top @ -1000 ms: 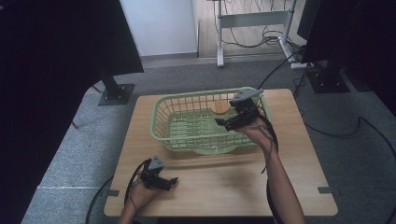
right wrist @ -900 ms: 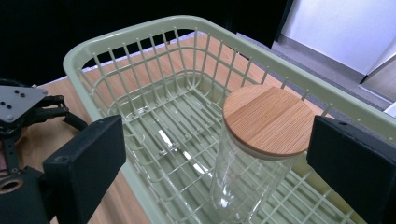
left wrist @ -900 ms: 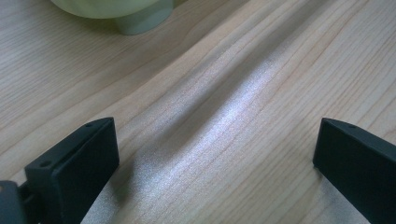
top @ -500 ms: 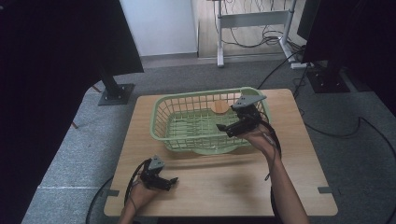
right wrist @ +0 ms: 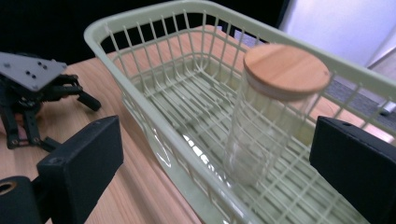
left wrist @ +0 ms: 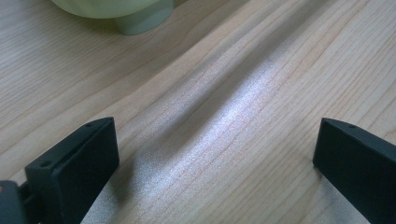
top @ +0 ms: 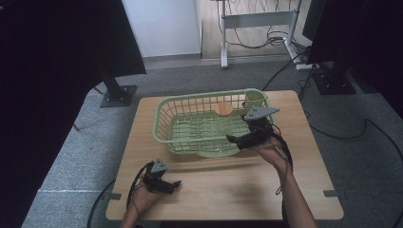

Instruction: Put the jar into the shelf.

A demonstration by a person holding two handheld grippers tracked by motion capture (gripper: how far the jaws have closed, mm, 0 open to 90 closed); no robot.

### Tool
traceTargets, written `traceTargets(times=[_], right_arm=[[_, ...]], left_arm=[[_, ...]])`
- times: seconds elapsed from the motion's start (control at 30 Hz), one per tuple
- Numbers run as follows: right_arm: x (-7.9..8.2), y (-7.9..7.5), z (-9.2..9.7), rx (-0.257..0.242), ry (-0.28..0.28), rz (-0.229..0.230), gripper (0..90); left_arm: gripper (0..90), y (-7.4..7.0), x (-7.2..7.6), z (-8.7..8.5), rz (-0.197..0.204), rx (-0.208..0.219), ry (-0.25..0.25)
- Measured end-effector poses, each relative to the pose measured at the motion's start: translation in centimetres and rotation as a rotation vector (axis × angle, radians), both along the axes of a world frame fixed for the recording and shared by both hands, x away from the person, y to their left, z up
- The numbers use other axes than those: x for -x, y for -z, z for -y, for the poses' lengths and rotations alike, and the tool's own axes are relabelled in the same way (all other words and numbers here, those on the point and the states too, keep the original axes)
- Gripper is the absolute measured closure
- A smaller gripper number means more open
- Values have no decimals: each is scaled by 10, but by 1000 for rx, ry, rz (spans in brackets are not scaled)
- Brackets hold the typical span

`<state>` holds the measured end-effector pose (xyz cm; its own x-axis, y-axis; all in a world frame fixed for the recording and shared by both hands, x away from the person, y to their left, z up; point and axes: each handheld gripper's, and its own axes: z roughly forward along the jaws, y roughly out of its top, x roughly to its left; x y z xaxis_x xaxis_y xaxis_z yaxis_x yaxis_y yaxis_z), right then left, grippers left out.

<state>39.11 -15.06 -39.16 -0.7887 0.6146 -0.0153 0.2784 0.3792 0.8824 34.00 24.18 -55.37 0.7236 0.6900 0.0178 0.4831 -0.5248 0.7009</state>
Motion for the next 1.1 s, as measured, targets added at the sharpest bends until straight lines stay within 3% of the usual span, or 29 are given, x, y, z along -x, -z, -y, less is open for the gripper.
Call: traceTargets(times=[0.47, 1.1], right_arm=[[27, 27, 26, 25, 57, -7, 27], [60, 66, 50, 14, 67, -15, 33]], left_arm=[[0, 0, 0, 0, -1, 2, -2], [0, 0, 1, 0, -1, 0, -4]])
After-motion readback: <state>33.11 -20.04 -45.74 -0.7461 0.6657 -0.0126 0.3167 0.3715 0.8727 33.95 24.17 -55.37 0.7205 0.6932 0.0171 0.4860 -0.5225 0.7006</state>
